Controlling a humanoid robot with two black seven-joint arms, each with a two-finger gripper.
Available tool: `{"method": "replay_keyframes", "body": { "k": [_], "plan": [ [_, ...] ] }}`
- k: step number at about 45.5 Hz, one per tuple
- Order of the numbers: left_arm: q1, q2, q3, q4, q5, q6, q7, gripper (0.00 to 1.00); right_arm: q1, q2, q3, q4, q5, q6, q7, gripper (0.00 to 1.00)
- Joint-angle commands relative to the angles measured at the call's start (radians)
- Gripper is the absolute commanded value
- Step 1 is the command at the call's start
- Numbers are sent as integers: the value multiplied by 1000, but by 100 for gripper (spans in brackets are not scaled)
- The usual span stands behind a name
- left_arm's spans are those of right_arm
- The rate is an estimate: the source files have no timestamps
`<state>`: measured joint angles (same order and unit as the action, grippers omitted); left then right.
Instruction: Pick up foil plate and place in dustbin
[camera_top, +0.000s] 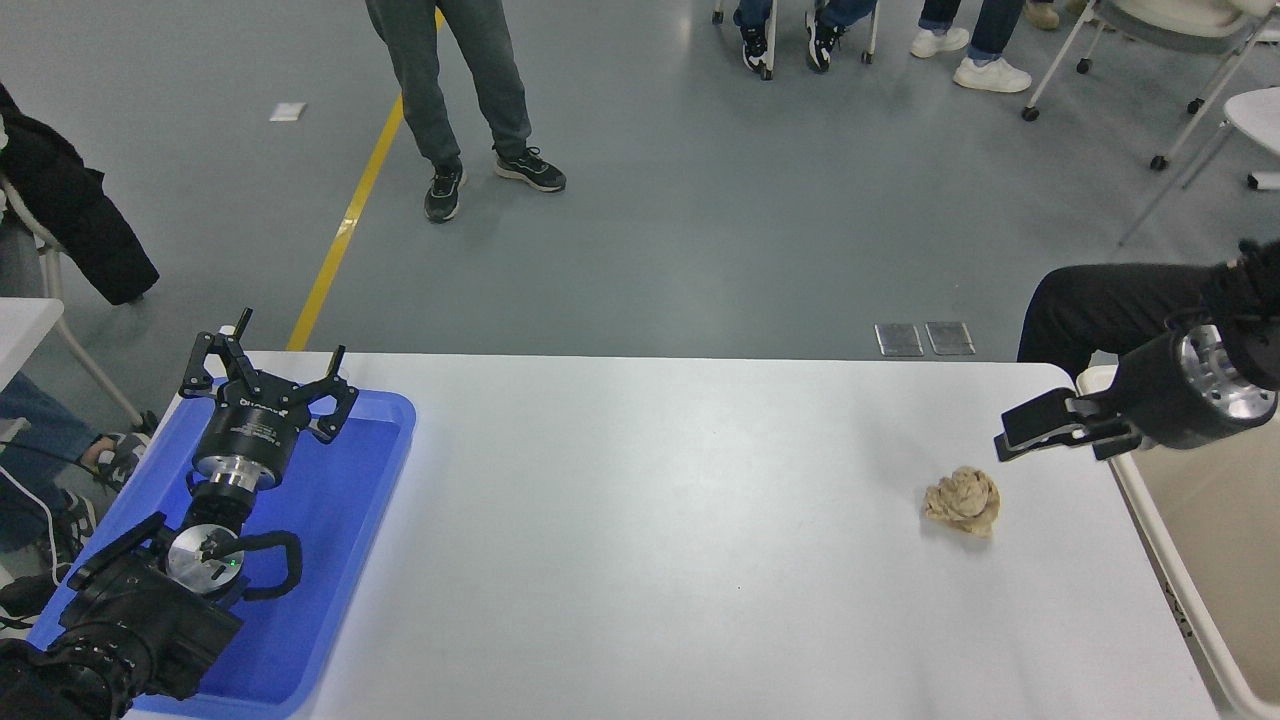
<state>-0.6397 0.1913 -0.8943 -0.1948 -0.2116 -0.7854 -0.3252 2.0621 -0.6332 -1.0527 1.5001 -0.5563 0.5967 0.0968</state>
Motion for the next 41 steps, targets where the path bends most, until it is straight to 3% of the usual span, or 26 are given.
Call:
{"method": "replay_keyframes", "body": {
  "k": [1, 19, 30, 41],
  "plan": [
    [2, 2, 0, 0, 0, 0, 0, 100, 113, 202, -68, 23, 154, 81, -8, 100],
    [3, 5, 0, 0, 0, 0, -2, 100, 153, 451, -217, -21, 322, 69, -11, 100],
    [3, 5, 0, 0, 0, 0, -2, 100, 236, 535, -225, -9, 378, 66, -9, 100],
    [3, 5, 0, 0, 0, 0, -2, 100, 280, 538, -224, 11, 418, 68, -9, 100]
  ]
}}
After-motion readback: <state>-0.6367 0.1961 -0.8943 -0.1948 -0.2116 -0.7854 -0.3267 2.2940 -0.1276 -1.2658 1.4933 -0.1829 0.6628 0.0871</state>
